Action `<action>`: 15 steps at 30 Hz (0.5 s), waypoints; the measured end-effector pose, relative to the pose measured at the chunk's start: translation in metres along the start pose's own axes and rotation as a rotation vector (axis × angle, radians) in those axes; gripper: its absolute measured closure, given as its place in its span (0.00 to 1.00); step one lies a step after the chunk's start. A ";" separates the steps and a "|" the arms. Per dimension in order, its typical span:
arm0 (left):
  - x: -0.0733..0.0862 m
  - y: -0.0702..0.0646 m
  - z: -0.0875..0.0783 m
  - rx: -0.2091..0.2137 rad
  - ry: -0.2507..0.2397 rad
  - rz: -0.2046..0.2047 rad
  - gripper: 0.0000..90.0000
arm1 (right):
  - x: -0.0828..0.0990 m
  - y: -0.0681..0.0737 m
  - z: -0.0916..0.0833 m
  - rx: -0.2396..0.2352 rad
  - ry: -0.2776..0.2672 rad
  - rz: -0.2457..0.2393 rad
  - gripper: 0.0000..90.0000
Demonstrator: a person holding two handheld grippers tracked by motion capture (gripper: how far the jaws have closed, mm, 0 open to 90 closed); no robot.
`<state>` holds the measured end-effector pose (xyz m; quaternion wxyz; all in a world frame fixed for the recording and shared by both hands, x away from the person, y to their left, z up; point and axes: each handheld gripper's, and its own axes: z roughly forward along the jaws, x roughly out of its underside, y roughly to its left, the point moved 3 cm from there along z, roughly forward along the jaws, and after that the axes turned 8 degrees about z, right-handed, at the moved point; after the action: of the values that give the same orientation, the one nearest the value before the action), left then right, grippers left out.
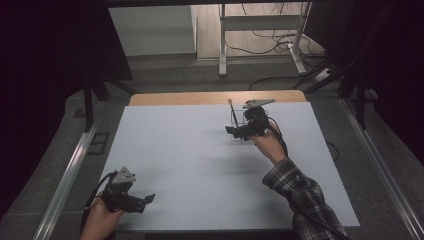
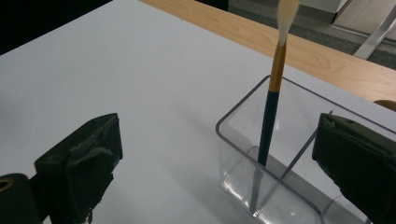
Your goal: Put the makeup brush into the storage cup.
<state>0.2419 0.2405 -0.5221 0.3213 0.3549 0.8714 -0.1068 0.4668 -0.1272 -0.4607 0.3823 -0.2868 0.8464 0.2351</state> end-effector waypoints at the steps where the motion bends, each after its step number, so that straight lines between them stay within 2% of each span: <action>1: 0.000 0.000 0.000 0.000 0.000 0.000 0.00 | 0.001 0.000 0.000 0.000 0.002 0.001 0.01; 15: 0.000 0.000 0.000 0.000 0.001 0.001 0.00 | 0.011 0.002 -0.007 -0.001 0.036 -0.016 0.00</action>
<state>0.2418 0.2402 -0.5220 0.3210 0.3556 0.8713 -0.1066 0.4558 -0.1330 -0.4646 0.3686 -0.2978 0.8508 0.2272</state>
